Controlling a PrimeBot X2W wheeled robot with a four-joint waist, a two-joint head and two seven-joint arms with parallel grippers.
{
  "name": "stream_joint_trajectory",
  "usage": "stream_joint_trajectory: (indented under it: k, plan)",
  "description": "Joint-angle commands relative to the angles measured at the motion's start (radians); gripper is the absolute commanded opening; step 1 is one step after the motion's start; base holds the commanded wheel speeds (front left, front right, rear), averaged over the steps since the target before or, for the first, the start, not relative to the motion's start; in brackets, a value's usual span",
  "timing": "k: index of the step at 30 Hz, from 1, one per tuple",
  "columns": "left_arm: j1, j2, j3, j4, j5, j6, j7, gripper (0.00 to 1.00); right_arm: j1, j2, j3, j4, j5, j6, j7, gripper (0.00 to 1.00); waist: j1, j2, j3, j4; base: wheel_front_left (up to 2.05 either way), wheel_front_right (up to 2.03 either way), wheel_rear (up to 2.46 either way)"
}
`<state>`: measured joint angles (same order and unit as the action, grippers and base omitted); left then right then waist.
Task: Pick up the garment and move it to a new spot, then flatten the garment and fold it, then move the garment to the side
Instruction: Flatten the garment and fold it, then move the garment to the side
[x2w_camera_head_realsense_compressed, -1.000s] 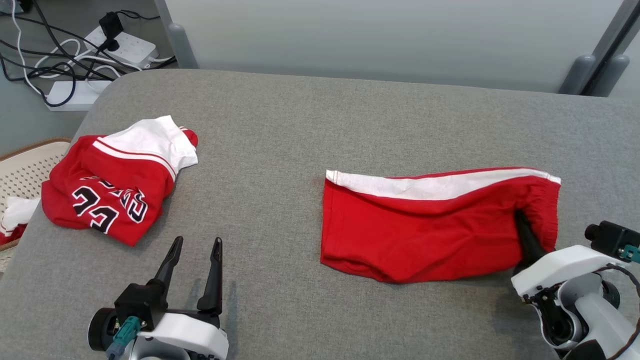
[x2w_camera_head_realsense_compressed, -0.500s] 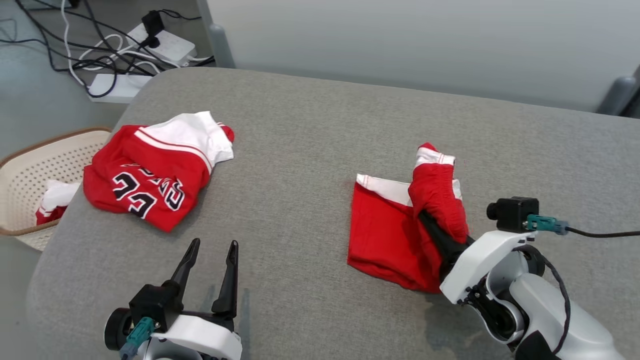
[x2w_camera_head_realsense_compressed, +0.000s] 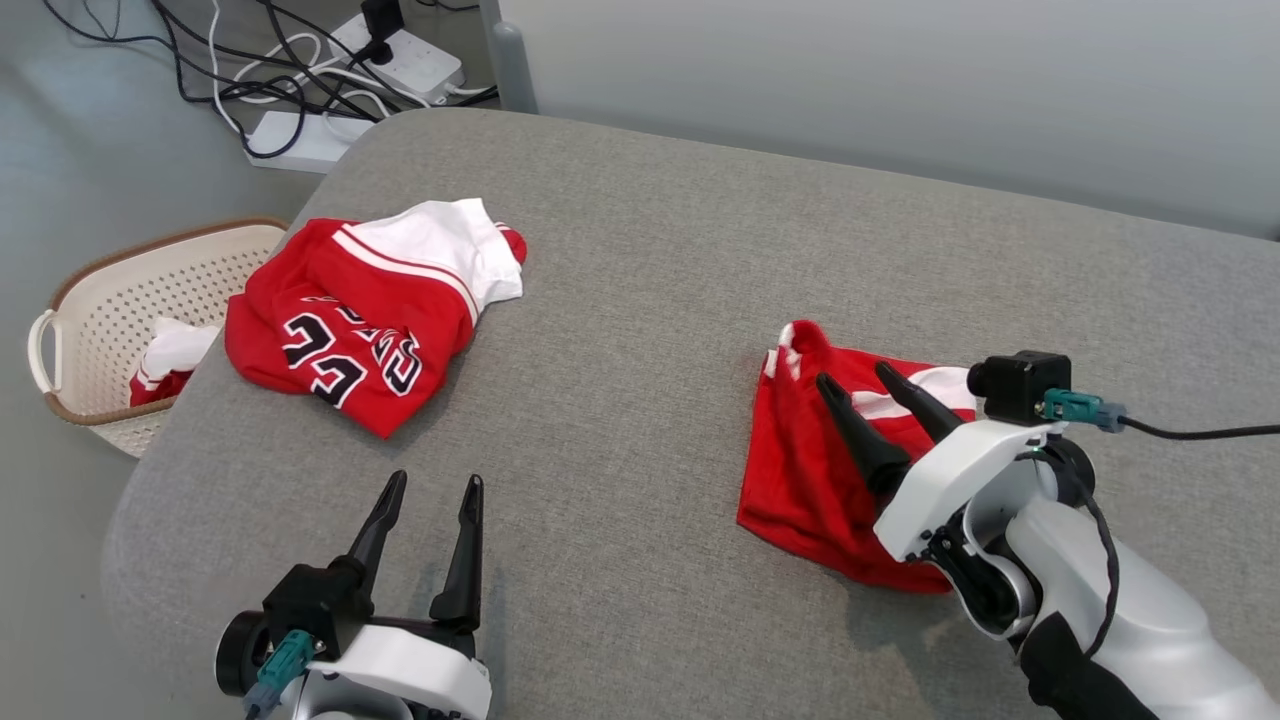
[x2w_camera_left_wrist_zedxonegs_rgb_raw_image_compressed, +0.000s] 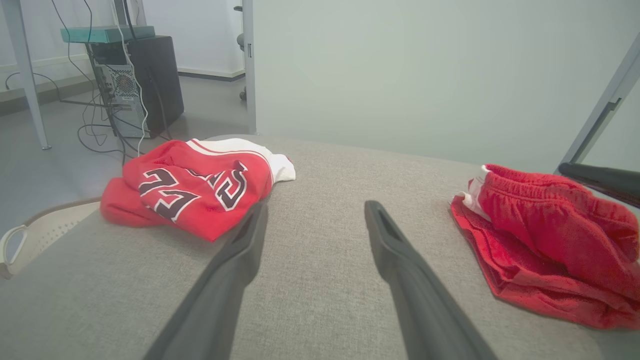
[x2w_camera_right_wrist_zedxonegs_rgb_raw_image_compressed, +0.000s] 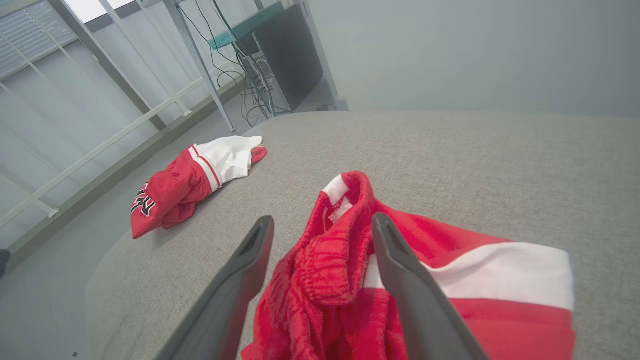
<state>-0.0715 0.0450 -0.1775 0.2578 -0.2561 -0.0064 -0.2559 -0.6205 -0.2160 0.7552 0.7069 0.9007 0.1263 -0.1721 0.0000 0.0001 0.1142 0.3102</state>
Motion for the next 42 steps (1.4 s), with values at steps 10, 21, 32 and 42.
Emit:
stream_joint_trajectory:
  k: [10, 21, 32, 42]
  plan:
    - [-0.046, 0.005, 0.048, -0.043, 0.010, 0.013, -0.006, 1.00, -0.045, -0.105, -0.168, -0.074, 0.021, 0.004, -0.084, 1.00, 0.0000, -0.0001, -0.005, -0.082, 0.00, 0.00, 0.00]
    - [-0.059, 0.005, 0.041, -0.048, 0.022, 0.006, -0.006, 1.00, 0.154, -0.073, -0.254, -0.050, 0.087, 0.004, -0.077, 1.00, 0.0000, -0.0001, 0.024, -0.063, 0.00, 0.00, 0.00]
    - [-0.067, 0.005, 0.034, -0.046, 0.015, 0.008, -0.006, 1.00, 0.157, -0.012, -0.188, 0.020, 0.165, 0.004, -0.032, 1.00, 0.0000, -0.0001, 0.045, 0.004, 0.00, 0.00, 0.00]
    - [-0.069, 0.005, 0.028, -0.052, 0.008, 0.015, -0.006, 1.00, 0.131, 0.006, -0.144, 0.049, 0.209, 0.004, -0.017, 0.00, 0.0000, -0.0001, 0.049, 0.027, 0.00, 0.00, 0.00]
